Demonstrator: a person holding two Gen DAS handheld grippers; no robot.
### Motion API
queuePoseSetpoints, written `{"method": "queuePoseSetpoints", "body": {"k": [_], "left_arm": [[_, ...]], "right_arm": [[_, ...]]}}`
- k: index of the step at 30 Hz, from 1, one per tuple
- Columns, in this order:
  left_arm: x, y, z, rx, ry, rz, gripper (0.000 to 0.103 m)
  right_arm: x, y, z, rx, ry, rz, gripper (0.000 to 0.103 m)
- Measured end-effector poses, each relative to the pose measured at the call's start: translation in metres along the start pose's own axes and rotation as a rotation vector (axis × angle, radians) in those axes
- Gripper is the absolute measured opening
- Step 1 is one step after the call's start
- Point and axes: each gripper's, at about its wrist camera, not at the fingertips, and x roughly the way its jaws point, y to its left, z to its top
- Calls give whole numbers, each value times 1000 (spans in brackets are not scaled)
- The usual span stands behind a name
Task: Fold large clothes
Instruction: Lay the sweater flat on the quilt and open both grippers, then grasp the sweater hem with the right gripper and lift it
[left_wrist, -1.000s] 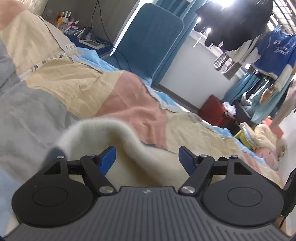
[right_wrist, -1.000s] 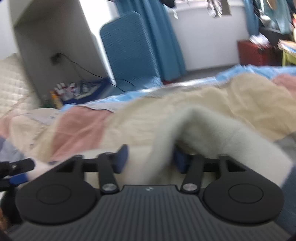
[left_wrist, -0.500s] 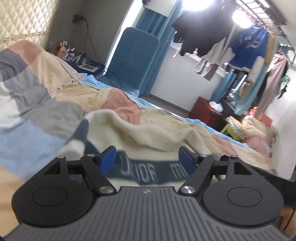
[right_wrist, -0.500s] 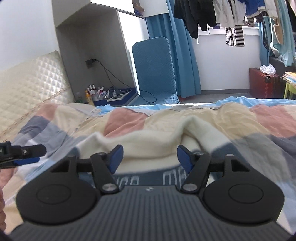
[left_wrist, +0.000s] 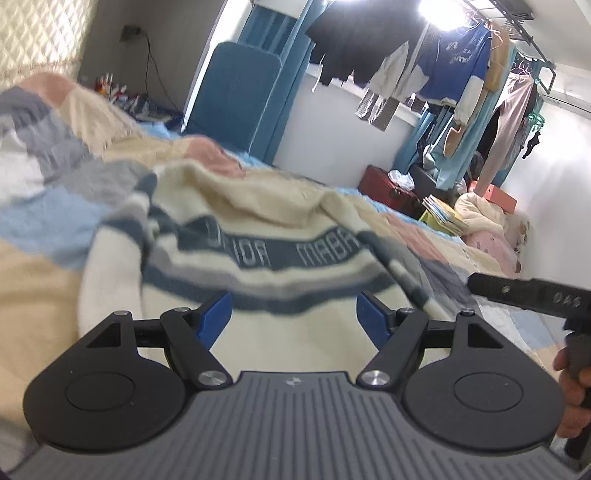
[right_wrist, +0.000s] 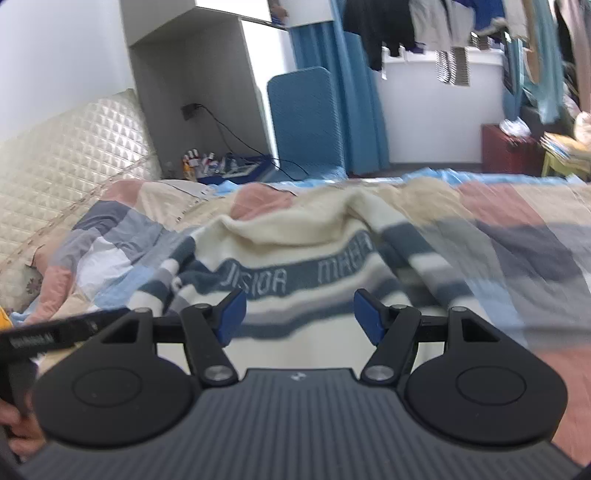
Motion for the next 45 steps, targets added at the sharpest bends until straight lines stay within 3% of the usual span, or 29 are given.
{"method": "queuePoseSetpoints", "body": {"k": [6, 8, 17, 21, 28, 33, 36, 40, 42, 45], "left_arm": [[22, 13, -21, -17, 73, 22, 78], [30, 20, -23, -21, 90, 25, 78], [78, 41, -42, -43, 229, 94, 78], [86, 37, -44, -18, 233, 100, 78], [89, 37, -40, -27, 209, 90, 78], [86, 43, -38, -61, 195, 87, 78], [86, 44, -36, -75, 188, 82, 78], [83, 45, -35, -85, 177, 84, 78], [80, 47, -35, -99, 169, 82, 78], [76, 48, -33, -113, 155, 75, 78]], "right_arm": [[9, -31, -14, 122, 64, -82, 67], [17, -40, -18, 163, 79, -100, 77], [45, -85, -27, 267, 103, -194, 77], [55, -120, -25, 283, 90, -308, 77], [86, -172, -42, 297, 212, -434, 77], [102, -179, -61, 299, 292, -371, 76], [108, -164, -62, 223, 319, -337, 76], [118, -155, -63, 159, 345, -337, 67], [120, -158, -63, 160, 345, -335, 57], [116, -161, -61, 191, 338, -330, 32]]}}
